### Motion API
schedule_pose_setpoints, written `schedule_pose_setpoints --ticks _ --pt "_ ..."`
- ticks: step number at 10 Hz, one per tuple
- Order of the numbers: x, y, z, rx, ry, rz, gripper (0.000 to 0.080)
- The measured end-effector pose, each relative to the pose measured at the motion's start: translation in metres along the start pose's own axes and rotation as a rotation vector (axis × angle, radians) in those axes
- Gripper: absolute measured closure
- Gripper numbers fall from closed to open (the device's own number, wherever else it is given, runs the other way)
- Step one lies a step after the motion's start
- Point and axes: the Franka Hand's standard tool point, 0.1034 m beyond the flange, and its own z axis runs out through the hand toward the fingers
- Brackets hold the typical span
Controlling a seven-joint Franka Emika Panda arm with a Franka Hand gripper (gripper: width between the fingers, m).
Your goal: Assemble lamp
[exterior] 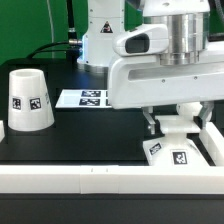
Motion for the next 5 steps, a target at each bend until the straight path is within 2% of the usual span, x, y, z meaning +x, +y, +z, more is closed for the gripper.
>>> schedule_pose_setpoints --ticks 2,4,5 --pt "0.004 -0.003 0.001 0.002 0.006 0.006 0.0266" --pt "0.024 -0.013 0.003 0.008 0.023 0.036 0.0266" --pt "0.028 -0.013 0.002 0.009 0.021 0.04 0.0266"
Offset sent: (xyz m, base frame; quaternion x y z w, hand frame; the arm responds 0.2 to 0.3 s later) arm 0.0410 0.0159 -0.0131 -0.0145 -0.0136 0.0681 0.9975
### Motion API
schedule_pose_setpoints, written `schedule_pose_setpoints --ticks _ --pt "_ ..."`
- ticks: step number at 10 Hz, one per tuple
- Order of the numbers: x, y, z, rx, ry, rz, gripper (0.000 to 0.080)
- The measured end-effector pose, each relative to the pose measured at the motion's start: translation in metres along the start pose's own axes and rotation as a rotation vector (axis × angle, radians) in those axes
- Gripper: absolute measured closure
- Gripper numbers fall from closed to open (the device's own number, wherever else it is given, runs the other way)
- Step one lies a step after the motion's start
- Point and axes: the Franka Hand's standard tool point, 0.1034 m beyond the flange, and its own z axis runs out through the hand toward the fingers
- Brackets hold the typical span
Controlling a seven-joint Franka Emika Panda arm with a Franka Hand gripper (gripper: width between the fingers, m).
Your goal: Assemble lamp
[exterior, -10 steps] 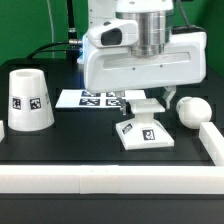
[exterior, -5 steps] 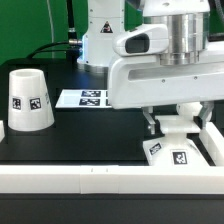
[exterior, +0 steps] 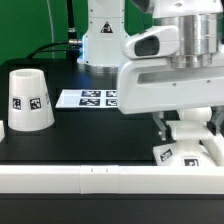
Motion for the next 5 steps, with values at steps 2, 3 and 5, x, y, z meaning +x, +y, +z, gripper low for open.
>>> schedule_pose_setpoints --ticks 2,3,5 --pt "-0.0002 0.0001 -0.0002 0.001 -0.004 -0.003 0.0266" --pt "-0.0005 0.0001 0.0 0.001 -0.005 -0.003 0.0266" --pt "-0.0007 -0.0001 0.0002 0.001 -0.005 -0.003 0.0134"
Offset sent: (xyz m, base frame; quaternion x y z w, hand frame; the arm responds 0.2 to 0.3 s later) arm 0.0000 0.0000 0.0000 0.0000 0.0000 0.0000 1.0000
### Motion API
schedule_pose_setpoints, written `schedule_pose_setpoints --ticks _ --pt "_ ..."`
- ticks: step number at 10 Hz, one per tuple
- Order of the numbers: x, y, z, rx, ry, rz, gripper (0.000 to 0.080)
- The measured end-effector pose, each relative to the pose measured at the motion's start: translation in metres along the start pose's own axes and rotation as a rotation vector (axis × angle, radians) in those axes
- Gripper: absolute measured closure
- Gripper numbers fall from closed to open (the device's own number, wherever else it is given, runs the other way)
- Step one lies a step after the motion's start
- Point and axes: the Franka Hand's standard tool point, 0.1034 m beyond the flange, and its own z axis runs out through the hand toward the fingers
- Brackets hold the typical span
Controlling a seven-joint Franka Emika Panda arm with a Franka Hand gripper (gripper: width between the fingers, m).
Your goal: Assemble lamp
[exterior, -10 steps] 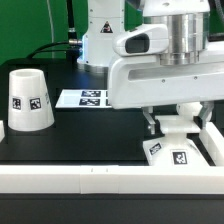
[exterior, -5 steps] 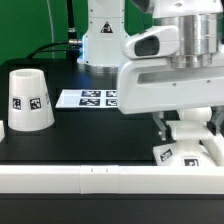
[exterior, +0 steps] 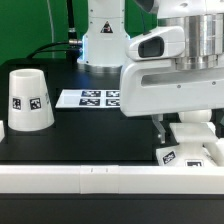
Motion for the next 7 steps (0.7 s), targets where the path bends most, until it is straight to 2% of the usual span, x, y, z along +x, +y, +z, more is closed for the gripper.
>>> schedule_pose_setpoints --ticks 3,4,5,7 --pt "-0.003 0.002 -0.003 0.0 0.0 -0.013 0.0103" --pt "-0.014 0.005 -0.014 -0.003 -0.002 -0.013 0.0103" --pt "-0.034 0.002 -0.023 -0.006 -0.009 0.002 0.0101" --pt "-0.066 -0.005 -0.031 0.0 -0.023 0.031 0.0101"
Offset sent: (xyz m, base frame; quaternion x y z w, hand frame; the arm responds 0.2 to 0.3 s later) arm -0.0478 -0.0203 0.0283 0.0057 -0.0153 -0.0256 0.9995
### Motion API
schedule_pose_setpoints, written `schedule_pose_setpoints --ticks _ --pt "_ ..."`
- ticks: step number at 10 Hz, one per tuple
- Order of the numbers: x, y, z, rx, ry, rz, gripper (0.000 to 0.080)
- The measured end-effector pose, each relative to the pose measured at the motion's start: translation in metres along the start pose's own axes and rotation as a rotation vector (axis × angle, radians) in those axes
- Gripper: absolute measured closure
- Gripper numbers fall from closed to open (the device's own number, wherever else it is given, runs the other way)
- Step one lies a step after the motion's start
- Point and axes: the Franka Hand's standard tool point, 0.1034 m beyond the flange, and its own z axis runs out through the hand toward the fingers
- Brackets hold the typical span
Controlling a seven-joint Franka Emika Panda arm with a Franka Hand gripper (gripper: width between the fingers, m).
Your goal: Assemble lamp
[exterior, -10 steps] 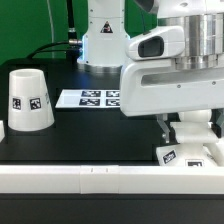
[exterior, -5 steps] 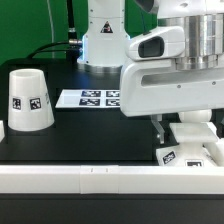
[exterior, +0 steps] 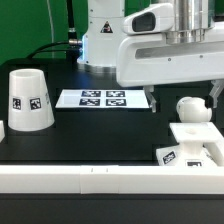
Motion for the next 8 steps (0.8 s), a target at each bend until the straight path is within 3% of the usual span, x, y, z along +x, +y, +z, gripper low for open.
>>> schedule_pose_setpoints --ticks 4,8 --pt "-0.04 -0.043 -0.01 0.021 -0.025 0.067 0.0101" --pt "-0.04 -0.039 -0.009 0.017 -0.042 0.059 0.0101"
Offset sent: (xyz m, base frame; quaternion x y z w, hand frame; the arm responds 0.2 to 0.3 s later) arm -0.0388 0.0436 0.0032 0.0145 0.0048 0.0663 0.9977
